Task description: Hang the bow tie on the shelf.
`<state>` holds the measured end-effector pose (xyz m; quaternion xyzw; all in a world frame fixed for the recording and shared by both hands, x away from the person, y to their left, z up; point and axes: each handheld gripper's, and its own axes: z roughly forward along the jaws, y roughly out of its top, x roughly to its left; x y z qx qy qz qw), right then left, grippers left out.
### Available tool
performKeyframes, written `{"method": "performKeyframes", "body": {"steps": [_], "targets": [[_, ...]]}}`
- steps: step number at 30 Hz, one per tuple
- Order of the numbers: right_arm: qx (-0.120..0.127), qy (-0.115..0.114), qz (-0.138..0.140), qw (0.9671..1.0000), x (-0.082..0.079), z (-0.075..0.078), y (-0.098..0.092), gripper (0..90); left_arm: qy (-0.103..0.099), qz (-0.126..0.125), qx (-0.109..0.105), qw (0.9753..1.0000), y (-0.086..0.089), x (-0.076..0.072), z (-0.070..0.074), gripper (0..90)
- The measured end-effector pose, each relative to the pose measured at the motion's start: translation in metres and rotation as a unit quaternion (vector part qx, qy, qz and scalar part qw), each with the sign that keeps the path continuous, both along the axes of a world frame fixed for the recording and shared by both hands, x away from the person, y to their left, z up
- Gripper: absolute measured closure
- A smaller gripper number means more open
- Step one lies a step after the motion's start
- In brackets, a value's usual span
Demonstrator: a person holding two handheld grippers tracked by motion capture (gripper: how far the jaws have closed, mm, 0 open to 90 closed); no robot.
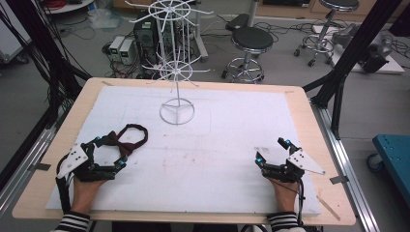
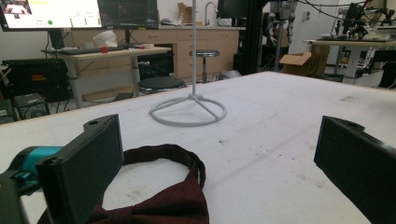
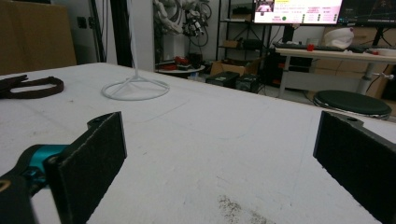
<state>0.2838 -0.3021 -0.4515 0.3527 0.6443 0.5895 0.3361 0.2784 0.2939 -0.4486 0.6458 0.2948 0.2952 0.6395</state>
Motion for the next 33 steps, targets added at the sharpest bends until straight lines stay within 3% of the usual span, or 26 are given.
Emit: {"method": "performKeyframes", "body": {"steps": [12,14,15,20,27,28,29,30,33], "targets": [[0.002,0.0,0.0,1.0,0.0,0.0,0.0,1.9,0.018,-0.025,0.014,0.9994,0.018,0.007,0.026,1.7],[0.004,-0.001,-0.001,1.0,0.0,0.0,-0.001,1.9,0.023,-0.032,0.021,0.999,0.021,0.009,0.031,1.7],[0.006,0.001,-0.001,1.0,0.0,0.0,0.0,1.9,0.028,-0.038,0.038,0.9982,0.024,0.011,0.037,1.7],[0.001,-0.002,-0.001,1.0,0.0,0.0,0.0,1.9,0.037,-0.055,0.058,0.9961,0.028,0.016,0.049,1.7],[0.004,0.001,-0.002,1.0,0.0,0.0,0.0,1.9,0.063,-0.076,0.108,0.9893,0.033,0.031,0.068,1.7],[0.006,0.002,-0.002,1.0,0.0,0.0,0.0,1.9,0.063,-0.076,0.108,0.9893,0.033,0.031,0.068,1.7],[0.004,-0.002,-0.002,1.0,0.0,0.0,-0.001,1.9,0.069,-0.081,0.12,0.9871,0.033,0.035,0.071,1.7],[0.005,-0.001,-0.002,1.0,0.0,0.0,-0.001,1.9,0.069,-0.081,0.12,0.9871,0.033,0.035,0.071,1.7],[0.003,-0.004,-0.003,1.0,0.0,0.0,-0.001,1.9,0.08,-0.09,0.145,0.982,0.032,0.044,0.074,1.7]]}}
